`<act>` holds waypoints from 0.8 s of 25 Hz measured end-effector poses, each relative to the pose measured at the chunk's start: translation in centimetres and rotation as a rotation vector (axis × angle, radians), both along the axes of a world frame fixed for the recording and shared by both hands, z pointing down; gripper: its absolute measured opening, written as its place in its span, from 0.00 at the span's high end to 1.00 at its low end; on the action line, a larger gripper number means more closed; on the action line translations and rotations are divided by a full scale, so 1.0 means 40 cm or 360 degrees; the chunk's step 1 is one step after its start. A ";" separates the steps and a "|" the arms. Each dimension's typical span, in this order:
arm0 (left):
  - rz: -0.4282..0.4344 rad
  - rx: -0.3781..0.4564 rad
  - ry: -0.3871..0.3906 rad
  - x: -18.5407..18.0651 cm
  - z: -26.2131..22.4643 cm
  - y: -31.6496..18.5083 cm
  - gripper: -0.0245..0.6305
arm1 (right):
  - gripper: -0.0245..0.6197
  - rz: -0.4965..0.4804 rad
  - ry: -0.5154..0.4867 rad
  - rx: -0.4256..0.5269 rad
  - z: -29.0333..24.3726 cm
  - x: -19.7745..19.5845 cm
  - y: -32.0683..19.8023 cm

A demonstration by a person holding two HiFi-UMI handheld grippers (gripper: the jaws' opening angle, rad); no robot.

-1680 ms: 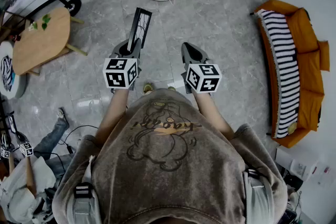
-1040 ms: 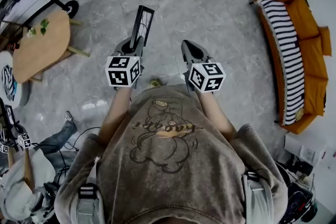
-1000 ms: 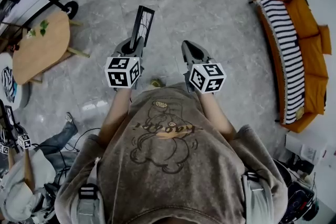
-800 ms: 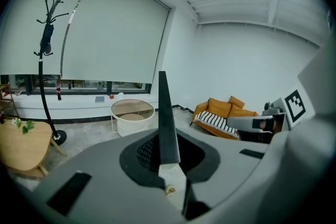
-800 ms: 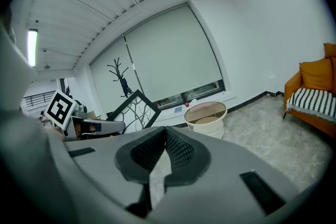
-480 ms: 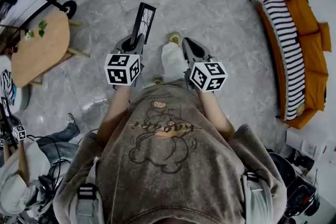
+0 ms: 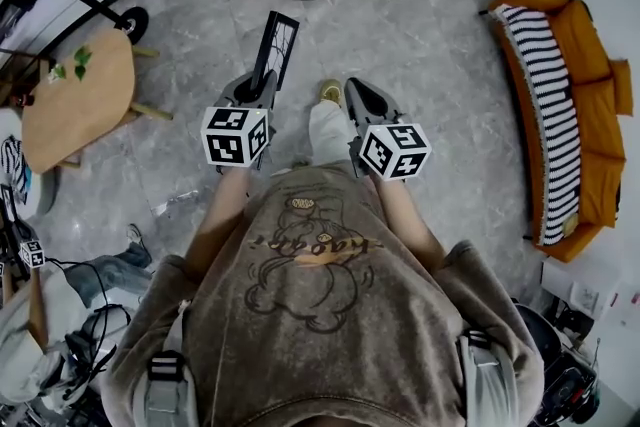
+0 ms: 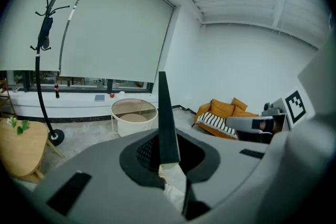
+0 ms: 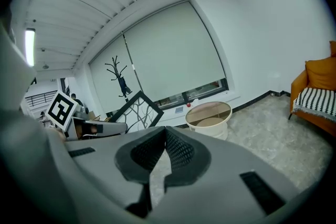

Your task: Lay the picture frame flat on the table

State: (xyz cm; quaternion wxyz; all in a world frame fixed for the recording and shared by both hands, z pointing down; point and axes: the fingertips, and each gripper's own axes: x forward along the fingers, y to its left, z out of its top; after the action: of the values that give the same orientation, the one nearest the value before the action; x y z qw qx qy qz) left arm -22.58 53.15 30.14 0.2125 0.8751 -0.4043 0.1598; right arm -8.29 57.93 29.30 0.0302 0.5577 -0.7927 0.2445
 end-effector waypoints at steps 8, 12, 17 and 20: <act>0.0005 -0.0018 0.0011 0.051 0.009 -0.071 0.89 | 0.93 -0.0002 -0.0002 -0.0023 0.013 0.047 -0.074; 0.0011 -0.0022 0.0014 0.071 0.014 -0.117 0.89 | 0.93 0.0000 0.0003 -0.0036 0.022 0.064 -0.118; 0.0023 -0.0032 0.0009 0.102 0.025 -0.169 0.89 | 0.93 0.0021 0.0004 -0.0041 0.033 0.105 -0.171; 0.0029 -0.0034 0.0003 0.121 0.027 -0.201 0.89 | 0.93 0.0028 0.0004 -0.0048 0.040 0.126 -0.206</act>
State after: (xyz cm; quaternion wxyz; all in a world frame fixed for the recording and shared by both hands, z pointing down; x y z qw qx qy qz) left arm -17.73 45.11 31.24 0.2210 0.8765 -0.3945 0.1652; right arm -3.26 49.70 30.91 0.0372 0.5645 -0.7839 0.2559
